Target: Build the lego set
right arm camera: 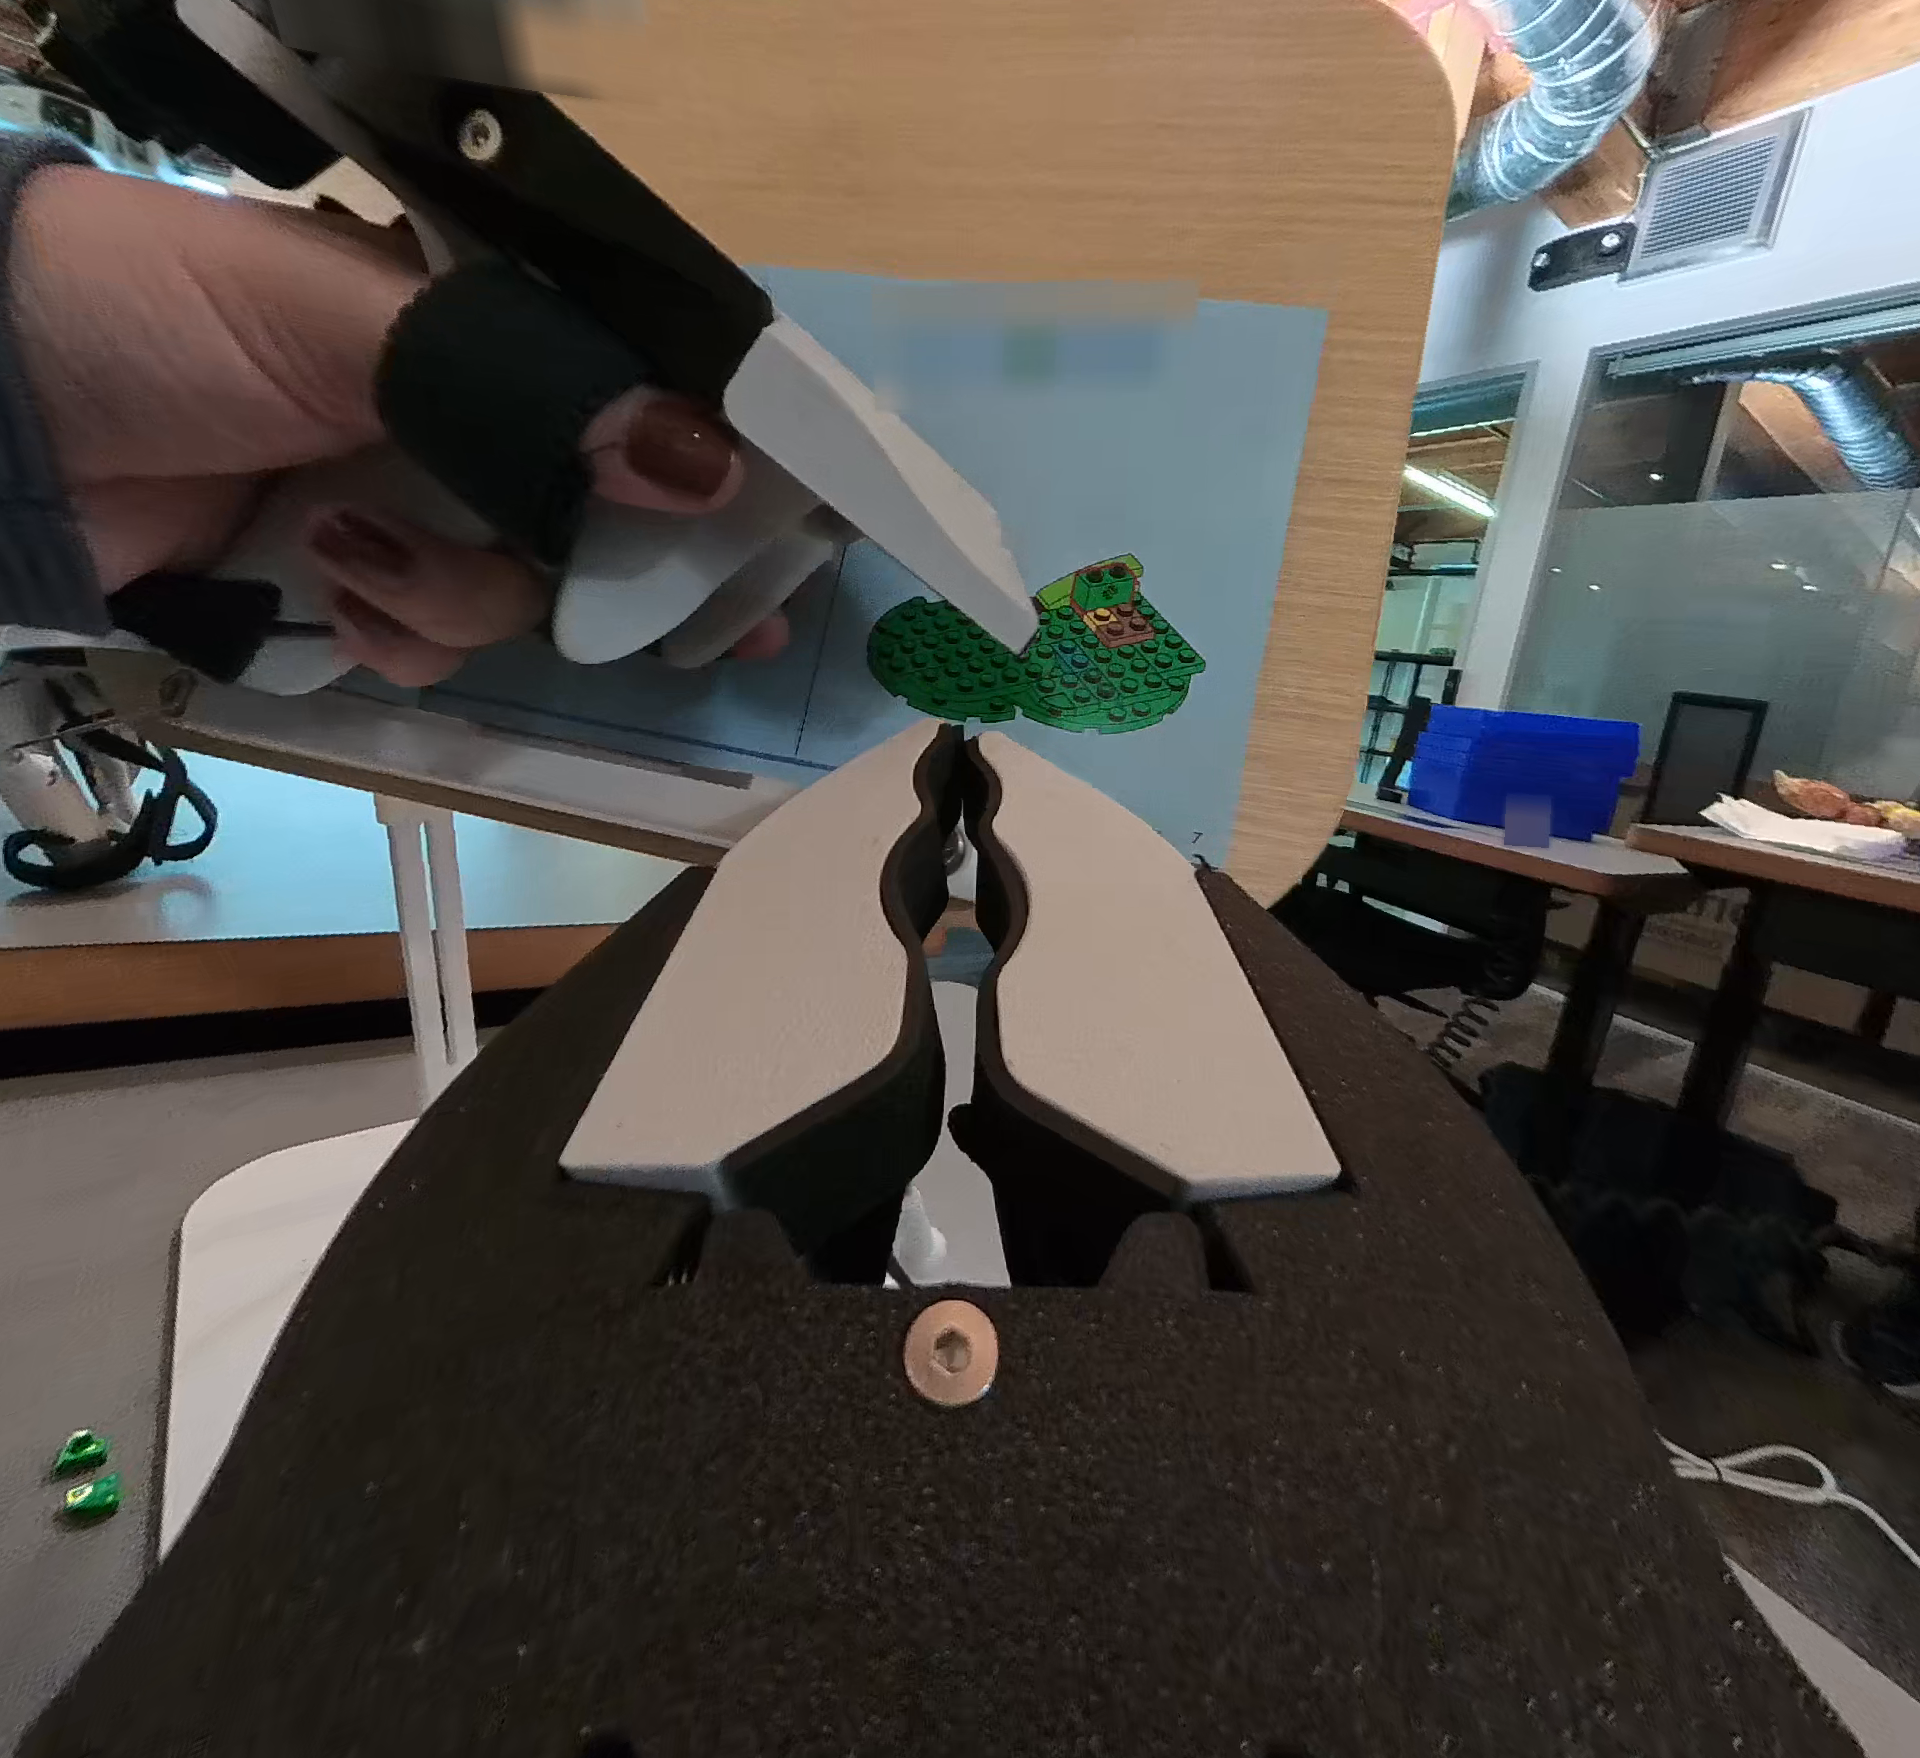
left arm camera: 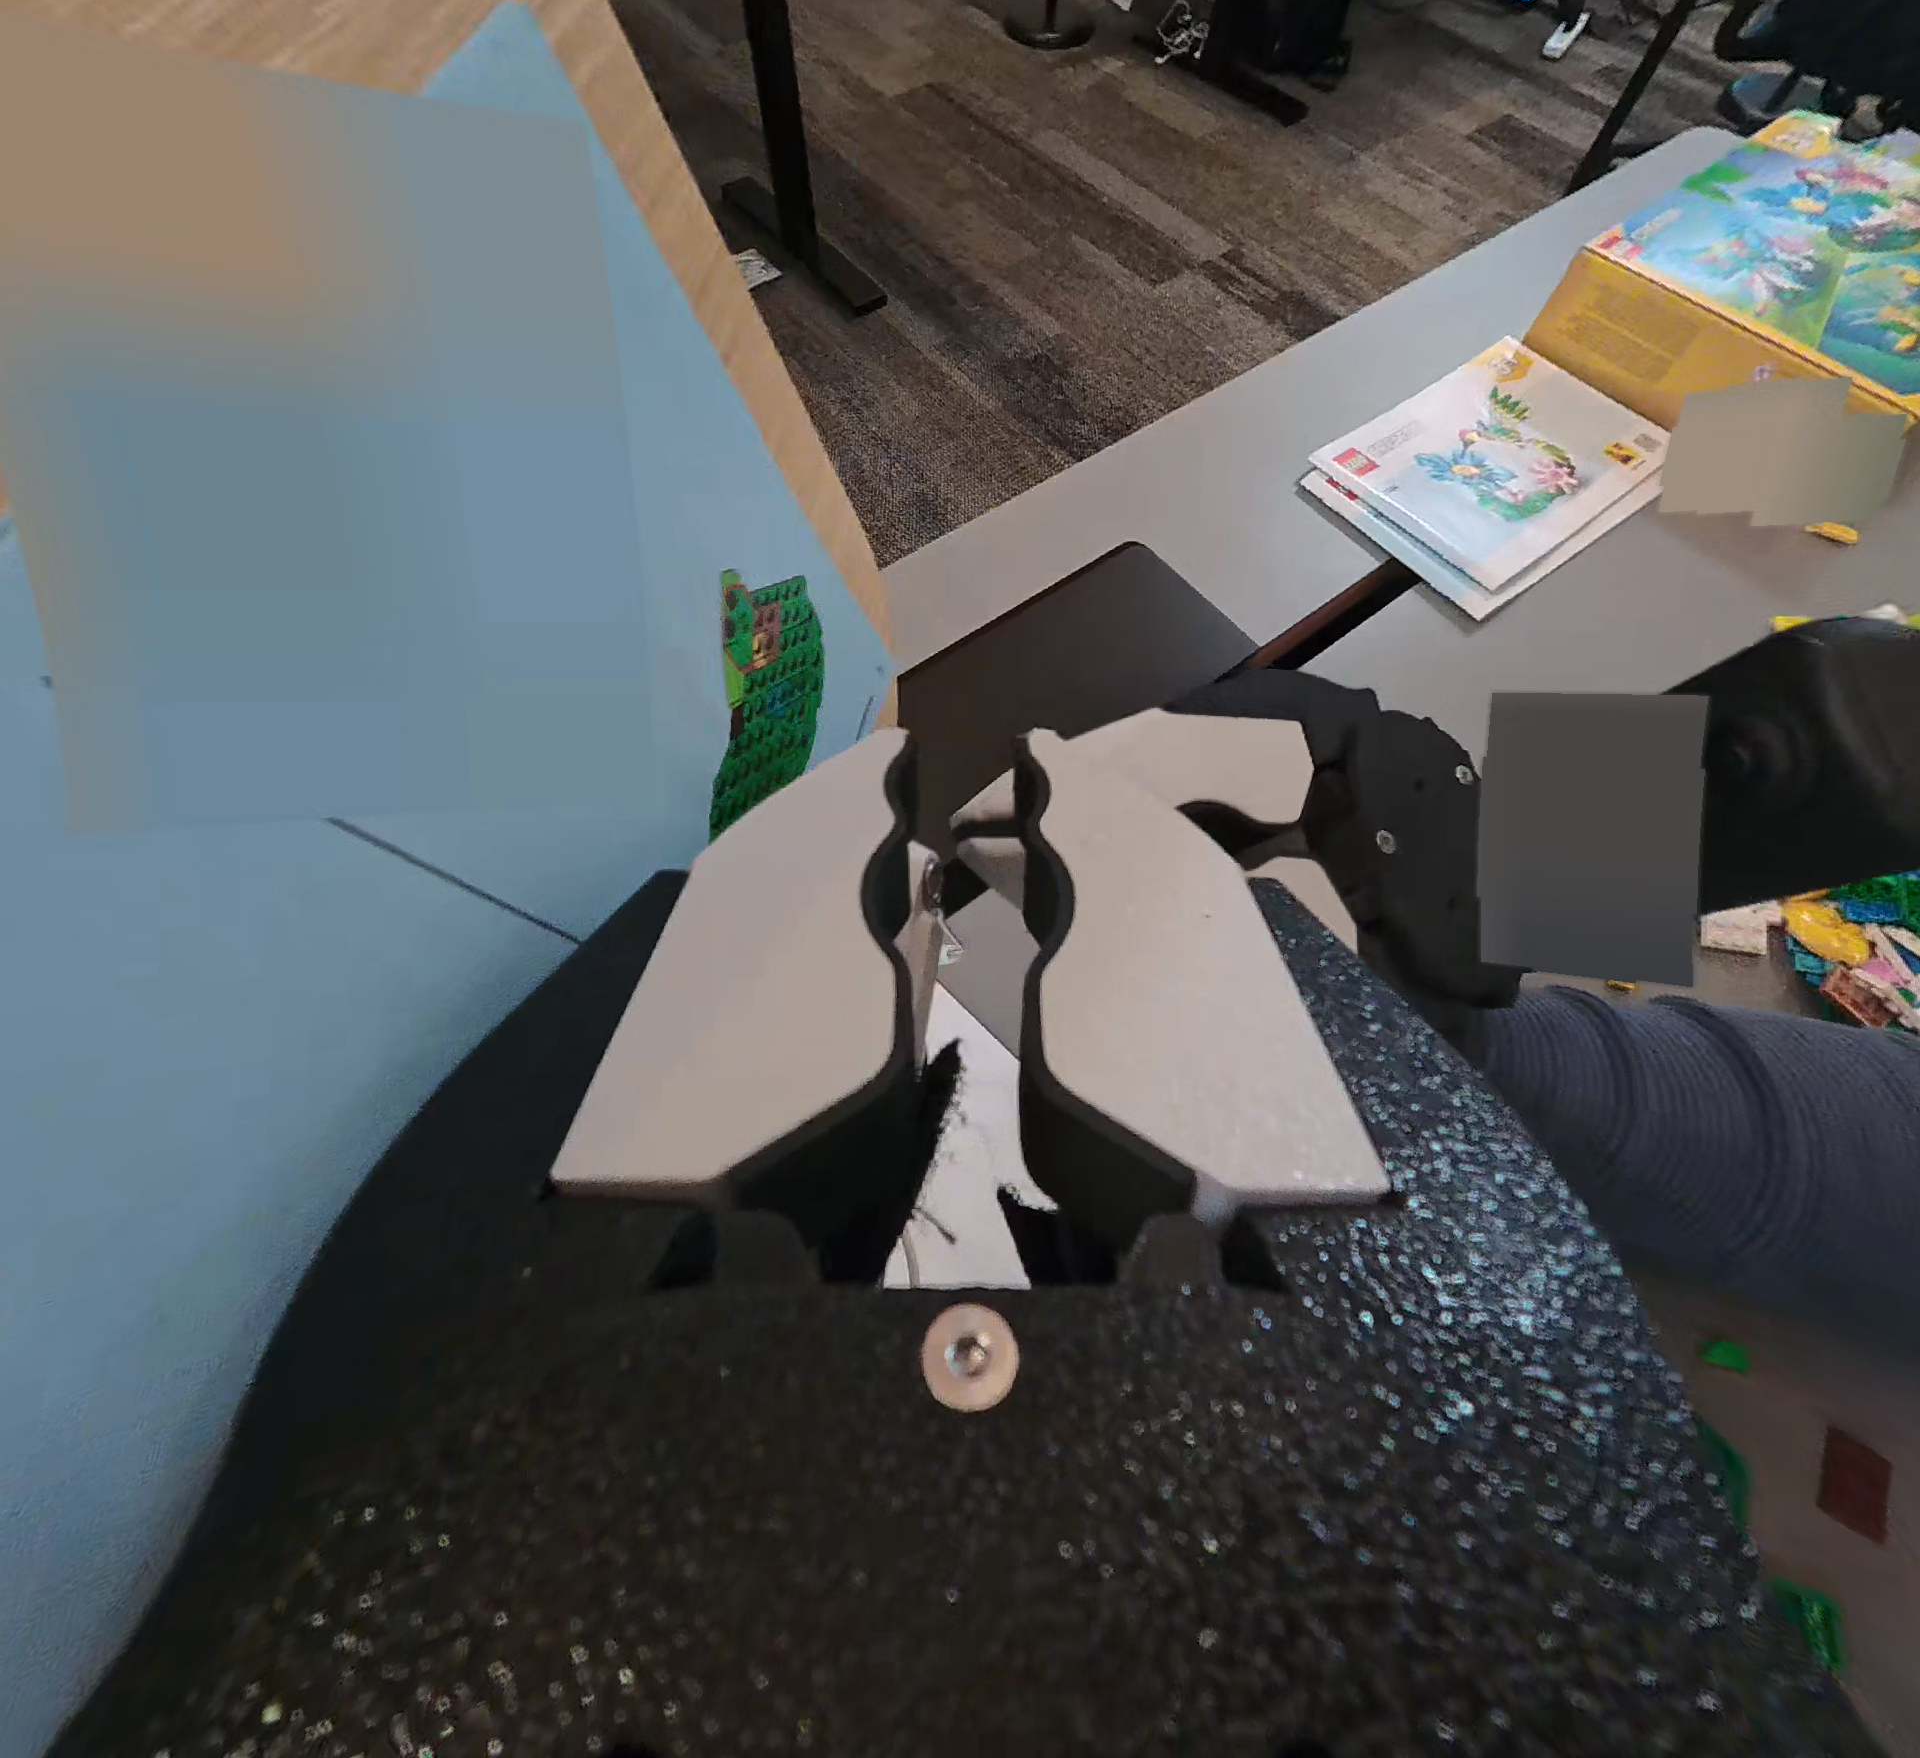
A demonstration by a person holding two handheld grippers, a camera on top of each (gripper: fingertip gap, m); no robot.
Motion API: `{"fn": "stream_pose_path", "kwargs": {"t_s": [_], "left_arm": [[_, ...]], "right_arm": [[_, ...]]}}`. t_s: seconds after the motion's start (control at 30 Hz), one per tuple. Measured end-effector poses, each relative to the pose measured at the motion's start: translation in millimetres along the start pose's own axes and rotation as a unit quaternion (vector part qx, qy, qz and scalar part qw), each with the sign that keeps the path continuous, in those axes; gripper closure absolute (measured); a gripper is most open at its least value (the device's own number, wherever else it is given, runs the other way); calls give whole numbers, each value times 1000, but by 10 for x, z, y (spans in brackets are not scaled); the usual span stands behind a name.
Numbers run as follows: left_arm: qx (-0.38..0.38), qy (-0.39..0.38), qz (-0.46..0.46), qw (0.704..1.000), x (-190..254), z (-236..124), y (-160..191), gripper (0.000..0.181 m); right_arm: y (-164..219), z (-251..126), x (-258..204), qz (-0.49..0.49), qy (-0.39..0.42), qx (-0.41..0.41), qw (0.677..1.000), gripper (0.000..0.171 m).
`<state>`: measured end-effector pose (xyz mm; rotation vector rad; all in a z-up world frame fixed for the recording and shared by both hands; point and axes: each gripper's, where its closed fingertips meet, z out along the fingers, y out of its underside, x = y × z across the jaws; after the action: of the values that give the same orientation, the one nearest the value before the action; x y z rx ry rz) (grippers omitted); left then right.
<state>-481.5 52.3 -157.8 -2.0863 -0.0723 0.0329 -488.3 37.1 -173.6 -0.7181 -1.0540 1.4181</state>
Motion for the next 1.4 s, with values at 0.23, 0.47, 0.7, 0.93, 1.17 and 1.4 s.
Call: {"fn": "stream_pose_path", "kwargs": {"t_s": [0.23,0.47,0.7,0.93,1.17,1.4], "left_arm": [[-18,-78,5,997,-201,-17,101,181],[-33,-83,-20,996,-267,-3,213,181],[-37,-80,-22,996,-277,-4,223,181],[-38,-71,-28,996,-274,-20,235,181],[-43,-64,-28,997,-258,0,257,181],[-2,-28,-23,999,-128,2,157,181]], "right_arm": [[57,-50,359,22,110,-11,994,157],[201,54,401,124,86,-55,987,122],[125,107,333,202,27,-62,977,127],[41,33,351,264,-27,-22,964,155],[90,48,357,271,-21,-36,962,163],[-37,-20,293,158,-5,11,987,171]]}}
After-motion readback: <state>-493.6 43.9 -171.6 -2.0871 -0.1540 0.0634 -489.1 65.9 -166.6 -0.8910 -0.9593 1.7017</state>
